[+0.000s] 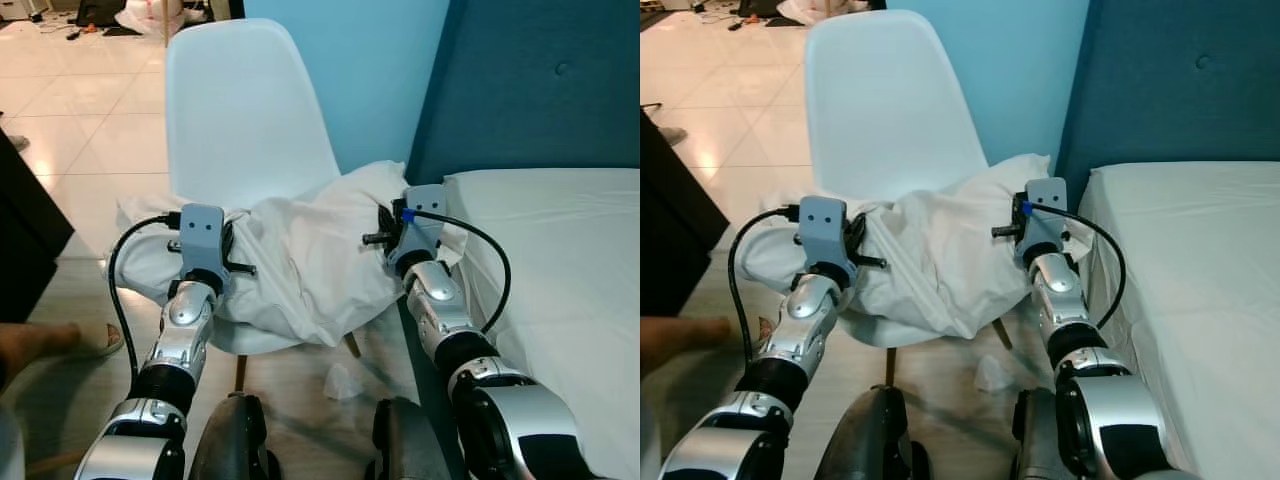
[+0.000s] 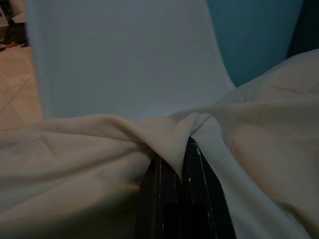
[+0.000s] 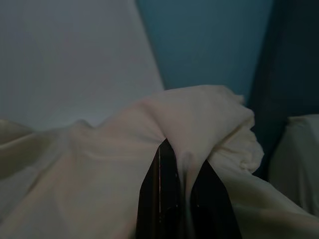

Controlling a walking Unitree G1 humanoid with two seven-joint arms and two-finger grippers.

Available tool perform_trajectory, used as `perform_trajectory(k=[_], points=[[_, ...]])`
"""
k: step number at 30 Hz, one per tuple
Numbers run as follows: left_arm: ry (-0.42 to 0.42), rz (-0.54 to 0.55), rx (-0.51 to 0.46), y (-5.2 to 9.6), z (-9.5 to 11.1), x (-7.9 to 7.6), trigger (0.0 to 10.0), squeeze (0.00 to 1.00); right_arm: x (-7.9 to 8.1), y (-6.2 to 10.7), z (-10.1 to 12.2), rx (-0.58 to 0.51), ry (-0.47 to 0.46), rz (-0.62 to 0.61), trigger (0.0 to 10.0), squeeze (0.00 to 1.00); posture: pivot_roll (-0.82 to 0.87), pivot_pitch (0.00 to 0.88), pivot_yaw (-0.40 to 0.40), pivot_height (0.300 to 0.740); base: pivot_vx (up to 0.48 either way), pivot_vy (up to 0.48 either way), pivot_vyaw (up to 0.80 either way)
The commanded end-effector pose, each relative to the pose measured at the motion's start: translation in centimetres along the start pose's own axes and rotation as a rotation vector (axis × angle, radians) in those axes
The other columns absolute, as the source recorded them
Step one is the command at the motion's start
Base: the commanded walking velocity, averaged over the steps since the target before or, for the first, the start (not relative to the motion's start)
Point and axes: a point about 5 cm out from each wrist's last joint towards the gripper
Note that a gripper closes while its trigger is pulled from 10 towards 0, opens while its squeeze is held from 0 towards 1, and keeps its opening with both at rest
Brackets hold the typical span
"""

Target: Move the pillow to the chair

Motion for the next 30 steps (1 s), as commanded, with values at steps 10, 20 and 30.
perform_trajectory(k=[10,20,30], points=[[-0.080,-0.016,-0.165,-0.6,2.5,0.1,10.0,0.00,-0.9,-0.4,2.6,-0.164,0.100,-0.104,10.0,0.00,0.06,0.184,0.002,0.601,0.000,0.000,0.00],[-0.129,0.019,-0.339,-2.9,7.3,1.1,10.0,0.00,-2.5,-2.0,6.5,-0.267,0.122,-0.202,10.0,0.00,0.06,0.203,0.001,0.601,0.000,0.000,0.00],[-0.109,0.057,-0.317,-3.2,6.9,1.0,10.0,0.00,-1.7,-1.6,5.3,-0.238,0.128,-0.192,10.0,0.00,0.05,0.221,0.004,0.601,0.000,0.000,0.00]])
Point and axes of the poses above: a point about 5 cm out from each wrist's last joint towards the gripper, its own y axis pointing back from the gripper into the wrist, its own z axis along the axis of the wrist's last joint, x = y × z, and after that the axes turned 14 degrees about y, right-handed
